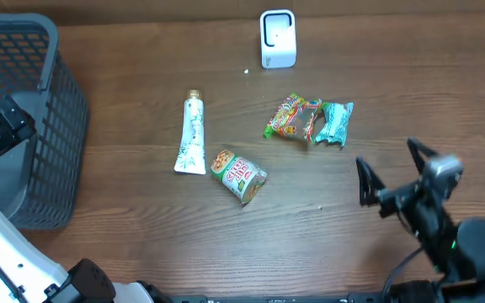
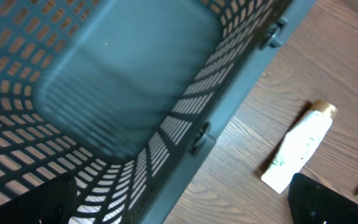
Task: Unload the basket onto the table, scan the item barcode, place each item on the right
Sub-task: 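Reach the right gripper to the green wipes pack and grasp it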
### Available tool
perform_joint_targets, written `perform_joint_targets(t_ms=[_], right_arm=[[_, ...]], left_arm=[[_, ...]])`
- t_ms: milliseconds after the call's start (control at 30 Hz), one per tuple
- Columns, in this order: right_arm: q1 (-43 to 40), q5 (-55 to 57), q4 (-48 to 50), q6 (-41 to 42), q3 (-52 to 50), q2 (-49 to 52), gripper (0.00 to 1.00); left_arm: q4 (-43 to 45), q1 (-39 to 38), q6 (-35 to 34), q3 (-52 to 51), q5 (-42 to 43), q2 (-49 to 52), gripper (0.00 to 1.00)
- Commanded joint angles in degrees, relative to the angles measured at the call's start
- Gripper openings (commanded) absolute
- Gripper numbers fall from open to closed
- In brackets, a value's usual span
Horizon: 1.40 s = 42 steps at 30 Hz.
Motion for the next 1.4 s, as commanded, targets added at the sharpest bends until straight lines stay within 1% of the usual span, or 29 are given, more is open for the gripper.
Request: perform_joint_targets(t_ms=[0,67,133,200,267,333,367,400,433,467,500,533,567,667,700,733,867,967,1000,1033,1067,1100,1133,1167,1200,1233,1300,1333,1367], right_arm=[[0.22,-0.72,-10.86,0.42,19.21,17.62,1.0],[0.22,-0.96,-21.11,0.2,32.48,28.98,1.0],[0.22,-0.72,-34.99,0.2,49.55,43.93,1.0],[0.22,0.81,-41.05,0.22,58.62,54.62,1.0],[-0.02,0.79,-40.72,0.57,59.71,60.17,1.0],[-1.9,0.33,-41.97,6.08,59.65,64.26,1.0],[-4.87,-1.99,-44.19,9.11,59.56,67.82,1.0],[-7.06,-4.55,-45.29,9.27,59.56,70.18,0.99],[-9.92,-9.31,-46.47,9.25,59.56,74.58,0.9],[-10.75,-11.85,-46.73,9.22,59.56,77.2,0.66],[-10.88,-12.13,-46.8,9.25,59.56,79.36,0.38],[-10.8,-12.79,-46.82,9.25,59.54,81.48,0.23],[-9.62,-14.21,-45.9,9.25,59.54,83.8,0.13],[-8.0,-14.27,-44.44,9.99,59.39,86.01,0.11],[-7.61,-15.58,-43.17,11.85,58.36,87.27,0.06],[-7.37,-17.55,-41.99,11.89,57.53,87.95,0.04],[-6.95,-19.5,-40.87,12.68,56.08,93.77,0.04],[-7.67,-13.62,-41.64,12.68,54.25,95.03,0.04],[-8.63,-8.02,-41.13,12.66,53.07,95.03,0.08],[-8.76,-5.66,-40.72,12.2,52.74,95.06,0.11],[-8.79,-1.09,-40.04,12.22,52.39,95.12,0.15],[-8.79,8.41,-39.65,12.24,52.19,95.12,0.22],[-8.79,10.6,-39.69,12.24,52.19,95.12,0.25],[-9.16,12.96,-39.89,11.32,52.52,95.12,0.32],[-9.75,13.29,-40.61,9.01,53.9,95.12,0.53],[-10.45,13.6,-42.49,7.21,56.92,95.12,0.71],[-11.78,12.24,-50.56,7.21,68.98,95.12,0.75],[-11.8,3.98,-54.75,7.17,77.2,95.12,0.77],[-11.39,-3.61,-55.82,7.15,81.18,95.12,0.77]], left_arm=[[0.09,0.2,0.92,0.07,0.46,0.02,1.0],[0.11,0.2,0.94,0.07,0.46,0.02,1.0],[0.11,0.2,0.94,0.07,0.46,0.02,1.0],[0.11,0.2,0.94,0.07,0.46,0.04,1.0],[0.11,0.2,0.92,0.07,0.48,0.04,1.0],[0.11,0.2,0.92,0.07,0.46,0.04,1.0],[0.11,0.2,0.92,0.07,0.46,0.04,1.0],[0.11,0.2,0.94,0.07,0.48,0.04,1.0],[0.11,0.2,0.94,0.07,0.46,0.04,1.0],[0.09,0.2,0.92,0.07,0.46,0.04,1.0],[0.11,0.2,0.94,0.07,0.48,0.04,1.0],[0.11,0.2,0.94,0.07,0.46,0.04,1.0],[0.11,0.2,0.92,0.07,0.48,0.02,1.0],[0.09,0.2,0.94,0.07,0.46,0.04,1.0],[0.09,0.2,0.94,0.07,0.48,0.04,1.0],[0.11,0.2,0.94,0.07,0.46,0.04,1.0],[0.11,0.2,0.92,0.07,0.46,0.02,1.0],[0.11,0.2,0.94,0.07,0.46,0.04,1.0],[0.09,0.2,0.94,0.07,0.48,0.02,1.0],[0.11,0.2,0.94,0.07,0.46,0.04,1.0],[0.11,0.2,0.92,0.07,0.48,0.04,1.0],[0.11,0.2,0.94,0.07,0.48,0.04,1.0],[0.11,0.2,0.92,0.07,0.46,0.04,1.0],[0.11,0.2,0.92,0.07,0.46,0.04,1.0],[0.09,0.2,0.92,0.07,0.48,0.04,1.0],[0.11,0.2,0.94,0.07,0.48,0.04,1.0],[0.11,0.2,0.94,0.07,0.48,0.04,1.0],[0.11,0.2,0.94,0.07,0.48,0.04,1.0],[0.11,0.2,0.94,0.07,0.46,0.04,1.0]])
